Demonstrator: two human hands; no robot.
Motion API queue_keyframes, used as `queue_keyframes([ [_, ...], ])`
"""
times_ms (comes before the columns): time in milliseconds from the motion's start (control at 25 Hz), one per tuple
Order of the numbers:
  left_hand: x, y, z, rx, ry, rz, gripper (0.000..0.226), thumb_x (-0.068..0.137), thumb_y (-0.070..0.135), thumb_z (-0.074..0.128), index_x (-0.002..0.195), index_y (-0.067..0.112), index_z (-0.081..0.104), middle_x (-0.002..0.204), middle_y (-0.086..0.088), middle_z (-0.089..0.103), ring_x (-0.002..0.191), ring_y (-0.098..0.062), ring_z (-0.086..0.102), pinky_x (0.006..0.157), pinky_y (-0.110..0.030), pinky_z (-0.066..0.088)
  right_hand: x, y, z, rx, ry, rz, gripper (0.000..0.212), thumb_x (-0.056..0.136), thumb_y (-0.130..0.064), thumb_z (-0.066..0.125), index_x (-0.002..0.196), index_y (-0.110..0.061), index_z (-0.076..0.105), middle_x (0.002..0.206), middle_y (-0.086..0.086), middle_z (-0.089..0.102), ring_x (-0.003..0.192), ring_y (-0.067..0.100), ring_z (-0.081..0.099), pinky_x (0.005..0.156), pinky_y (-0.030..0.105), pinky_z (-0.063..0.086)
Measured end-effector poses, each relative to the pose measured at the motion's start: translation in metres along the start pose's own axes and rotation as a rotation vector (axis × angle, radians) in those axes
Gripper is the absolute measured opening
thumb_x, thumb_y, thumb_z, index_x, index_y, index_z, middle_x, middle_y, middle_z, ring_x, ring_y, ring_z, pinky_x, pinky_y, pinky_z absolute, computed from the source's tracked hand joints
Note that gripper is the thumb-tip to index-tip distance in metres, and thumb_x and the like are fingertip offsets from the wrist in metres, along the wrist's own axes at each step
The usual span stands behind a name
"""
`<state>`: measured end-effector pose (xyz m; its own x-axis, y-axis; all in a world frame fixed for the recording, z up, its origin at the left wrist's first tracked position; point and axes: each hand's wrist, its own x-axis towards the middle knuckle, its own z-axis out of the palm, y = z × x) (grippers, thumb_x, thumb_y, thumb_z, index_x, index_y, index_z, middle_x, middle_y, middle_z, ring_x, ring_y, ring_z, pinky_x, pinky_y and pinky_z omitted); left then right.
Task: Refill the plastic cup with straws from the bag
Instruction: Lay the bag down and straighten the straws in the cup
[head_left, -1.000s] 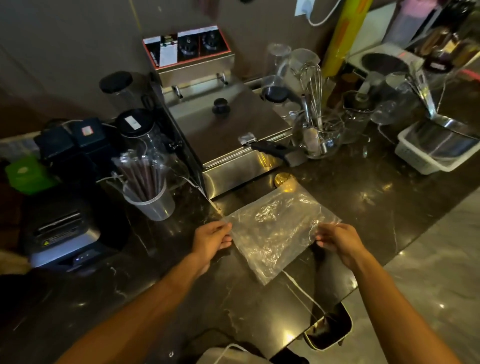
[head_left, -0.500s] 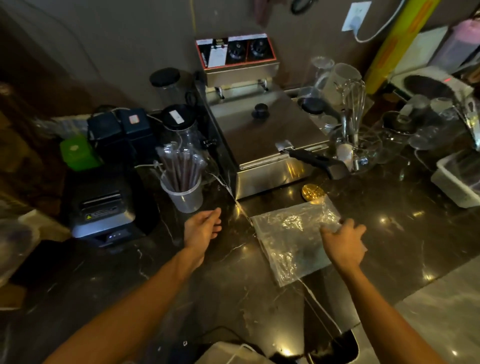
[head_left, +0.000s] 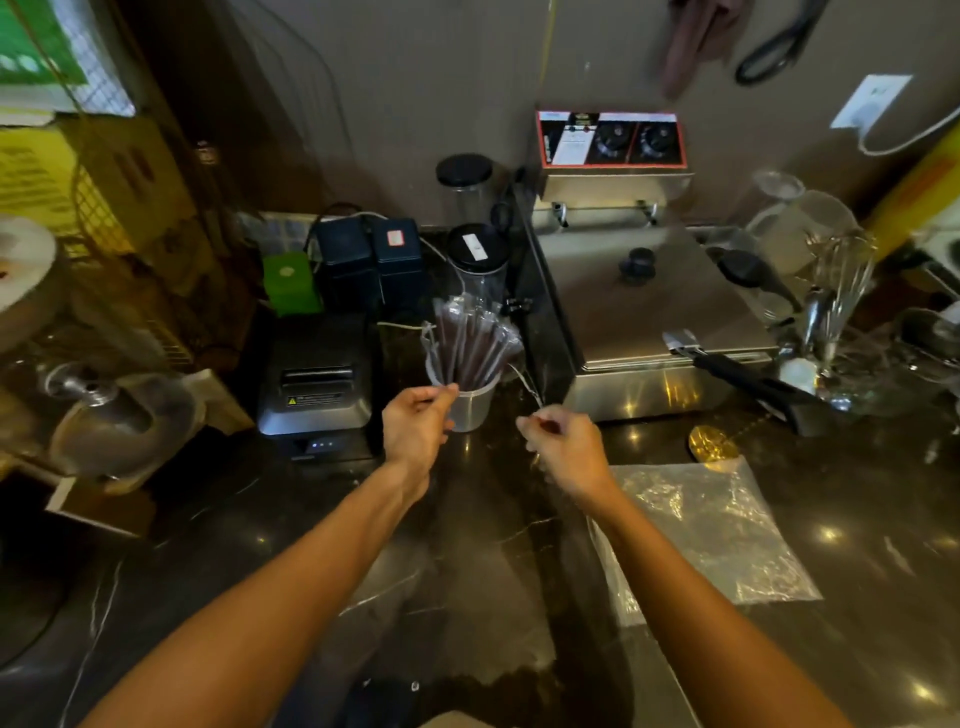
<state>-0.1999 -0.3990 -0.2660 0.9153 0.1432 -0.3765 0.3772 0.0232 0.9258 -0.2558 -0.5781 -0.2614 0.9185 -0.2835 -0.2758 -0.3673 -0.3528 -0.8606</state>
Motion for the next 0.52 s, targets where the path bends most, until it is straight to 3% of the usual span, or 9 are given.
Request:
queue_keyframes([
  [160,0.016,0.006,0.0,-0.024,0.009,-0.034,0.03,0.093,0.03,0.074,0.113,0.008,0.068,0.093,-0.006,0.071,0.078,-0.015,0.067,0.068,-0.028,0.054,0.022,-0.023,0.025,0.132,-0.018,0.115,0.02,0.101,-0.035,0.064,0.106,-0.016,0.065,0.086,0.006,0.07,0.055,0.011,0.057,0.045,0.022,0.047],
  [320,0.031,0.006,-0.001,0.038,0.036,-0.049,0.031,0.093,0.025,0.073,0.118,0.007,0.065,0.103,-0.013,0.074,0.08,-0.016,0.069,0.072,-0.031,0.059,0.041,-0.031,0.038,0.233,-0.035,0.164,0.021,0.101,-0.033,0.065,0.109,-0.013,0.062,0.085,0.004,0.072,0.047,0.008,0.056,0.045,0.024,0.05],
  [520,0.036,0.011,-0.008,0.002,-0.07,-0.085,0.034,0.096,0.012,0.069,0.127,0.006,0.058,0.097,-0.013,0.072,0.082,-0.02,0.07,0.082,-0.035,0.062,0.05,-0.04,0.049,0.316,-0.054,0.186,0.006,0.101,-0.022,0.065,0.097,-0.018,0.062,0.081,0.002,0.069,0.05,0.008,0.057,0.048,0.024,0.052],
])
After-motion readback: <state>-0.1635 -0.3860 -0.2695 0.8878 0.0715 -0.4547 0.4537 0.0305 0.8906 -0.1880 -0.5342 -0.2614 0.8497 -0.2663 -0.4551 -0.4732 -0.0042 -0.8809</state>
